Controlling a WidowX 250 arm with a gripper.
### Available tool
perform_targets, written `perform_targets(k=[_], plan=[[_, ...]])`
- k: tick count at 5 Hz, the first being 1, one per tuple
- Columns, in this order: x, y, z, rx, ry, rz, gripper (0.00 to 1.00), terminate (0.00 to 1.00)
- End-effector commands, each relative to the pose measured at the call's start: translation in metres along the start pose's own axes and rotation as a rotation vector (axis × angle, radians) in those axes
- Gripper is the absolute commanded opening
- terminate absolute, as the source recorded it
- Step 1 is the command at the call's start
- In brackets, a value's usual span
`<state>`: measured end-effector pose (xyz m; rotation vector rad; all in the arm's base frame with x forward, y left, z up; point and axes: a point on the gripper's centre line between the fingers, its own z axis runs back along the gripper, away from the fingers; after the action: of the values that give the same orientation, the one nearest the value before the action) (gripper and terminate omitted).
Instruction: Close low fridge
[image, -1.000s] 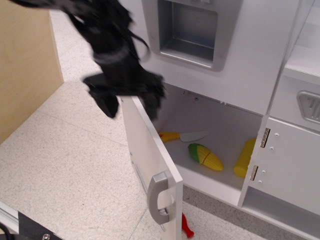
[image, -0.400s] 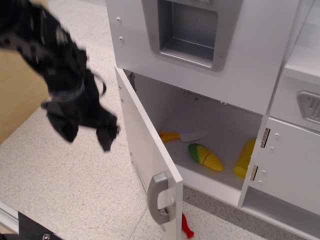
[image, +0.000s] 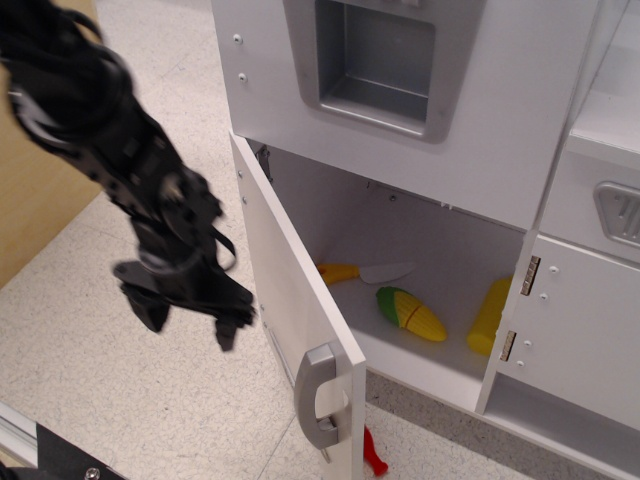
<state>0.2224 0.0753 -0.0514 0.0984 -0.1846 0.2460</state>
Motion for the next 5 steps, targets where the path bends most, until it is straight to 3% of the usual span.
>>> perform_targets(k=[1, 5], plan=[[0.025, -0.033, -0.011, -0.012, -0.027, 0.025, 1.0, 0.0], [0.078, -0.073, -0.02, -0.048, -0.056, 0.149, 1.0, 0.0]])
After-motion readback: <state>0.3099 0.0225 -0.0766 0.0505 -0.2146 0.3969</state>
